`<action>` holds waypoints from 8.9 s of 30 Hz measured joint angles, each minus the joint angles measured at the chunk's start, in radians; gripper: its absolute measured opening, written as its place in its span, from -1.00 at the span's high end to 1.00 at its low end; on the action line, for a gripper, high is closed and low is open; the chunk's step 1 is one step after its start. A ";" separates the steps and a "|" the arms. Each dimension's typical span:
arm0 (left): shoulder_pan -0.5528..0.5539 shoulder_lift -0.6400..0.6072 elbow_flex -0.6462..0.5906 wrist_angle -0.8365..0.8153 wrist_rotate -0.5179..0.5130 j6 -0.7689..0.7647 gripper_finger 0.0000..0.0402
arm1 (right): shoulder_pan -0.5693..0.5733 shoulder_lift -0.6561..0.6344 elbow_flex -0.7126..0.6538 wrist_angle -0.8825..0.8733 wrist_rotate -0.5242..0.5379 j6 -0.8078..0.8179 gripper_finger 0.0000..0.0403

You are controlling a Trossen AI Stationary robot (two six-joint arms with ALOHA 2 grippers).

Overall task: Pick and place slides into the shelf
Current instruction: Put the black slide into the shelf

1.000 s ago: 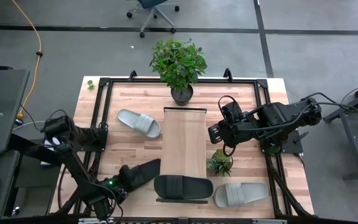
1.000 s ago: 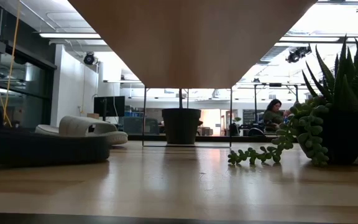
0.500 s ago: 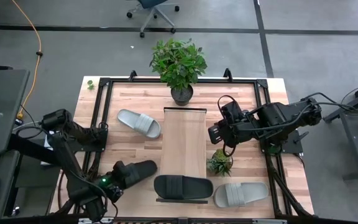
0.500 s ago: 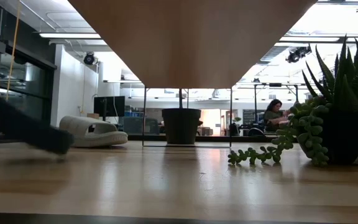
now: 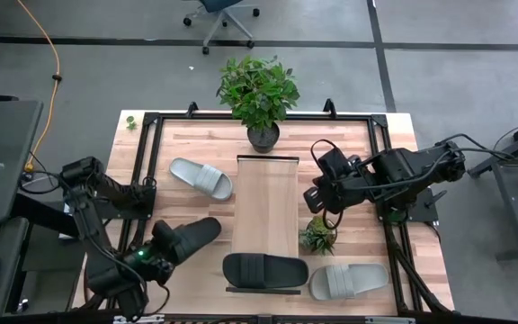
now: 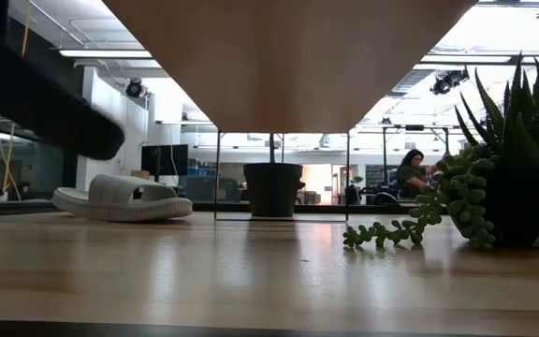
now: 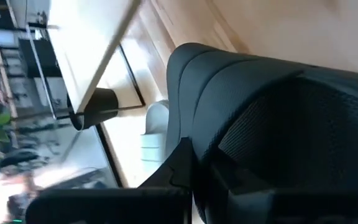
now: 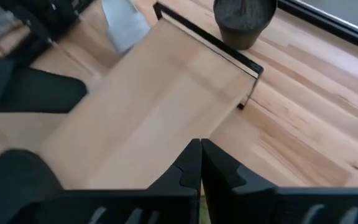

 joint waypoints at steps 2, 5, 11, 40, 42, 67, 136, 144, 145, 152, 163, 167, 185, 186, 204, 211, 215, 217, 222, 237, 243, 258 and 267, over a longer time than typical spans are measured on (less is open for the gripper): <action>0.012 0.000 0.025 0.002 0.008 -0.034 1.00 | 0.000 0.000 0.000 -0.017 -0.013 -0.018 1.00; 0.035 0.000 0.058 0.001 0.019 -0.054 1.00 | 0.000 0.000 0.000 -0.041 -0.024 -0.039 1.00; 0.102 0.000 0.092 0.001 0.058 -0.015 1.00 | 0.000 0.000 0.000 -0.047 -0.025 -0.104 1.00; 0.174 -0.320 0.209 0.001 -0.028 0.230 1.00 | 0.000 0.000 0.000 -0.046 -0.025 -0.215 1.00; 0.199 -0.330 0.209 0.000 -0.057 0.286 1.00 | 0.000 0.000 0.000 -0.046 -0.025 -0.215 1.00; 0.386 -0.322 0.209 0.399 -0.288 1.242 1.00 | -0.006 -0.025 -0.141 0.107 -0.082 0.160 0.66; 0.700 -0.202 0.208 0.954 0.160 1.739 1.00 | 0.084 -0.582 -1.401 2.007 0.026 0.229 -0.14; 0.723 -0.193 0.208 0.996 0.228 1.739 1.00 | 0.063 -0.582 -1.401 2.009 0.021 0.229 -0.14; 0.730 -0.188 0.208 0.997 0.232 1.737 1.00 | 0.058 -0.582 -1.401 2.009 0.019 0.228 -0.14; 0.756 -0.176 0.208 1.004 0.262 1.734 1.00 | 0.031 -0.582 -1.401 2.024 -0.029 0.209 -0.11; 0.785 -0.176 0.208 1.002 0.279 1.736 1.00 | 0.031 -0.582 -1.401 2.023 -0.043 0.163 0.23; 0.785 -0.176 0.208 1.002 0.280 1.736 1.00 | 0.031 -0.582 -1.401 2.024 -0.024 0.146 0.41; 0.784 -0.176 0.208 0.981 0.253 1.724 0.25 | 0.032 -0.582 -1.401 2.022 0.004 0.119 0.66; 0.784 -0.176 0.209 0.968 0.235 1.724 0.17 | 0.032 -0.582 -1.401 2.021 0.013 0.115 0.67; 0.783 -0.235 0.209 0.767 0.090 1.456 -0.20 | 0.154 -0.690 -1.401 1.868 0.227 0.140 0.67; 0.783 -0.287 0.209 0.650 0.087 1.289 -0.08 | 0.246 -0.669 -1.401 1.845 0.347 0.206 0.67; 0.783 -0.306 0.208 0.612 0.127 1.160 -0.03 | 0.277 -0.632 -1.401 1.847 0.397 0.257 0.67; 0.783 -0.311 0.209 0.602 0.161 1.092 0.00 | 0.284 -0.606 -1.401 1.847 0.404 0.292 0.67; 0.783 -0.314 0.208 0.508 0.185 0.961 0.08 | 0.283 -0.518 -1.401 1.876 0.396 0.372 0.67; 0.783 -0.324 0.208 0.461 0.379 0.821 0.32 | 0.322 -0.326 -1.401 2.107 0.479 0.389 0.67; 0.782 -0.331 0.209 0.460 0.412 0.813 0.38 | 0.394 -0.308 -1.401 2.117 0.603 0.440 0.67; 0.782 -0.331 0.209 0.452 0.413 0.813 0.41 | 0.427 -0.308 -1.202 1.609 0.626 0.720 0.67; 0.782 -0.331 0.209 0.443 0.413 0.796 0.42 | 0.427 -0.183 -1.116 1.566 0.623 0.860 0.67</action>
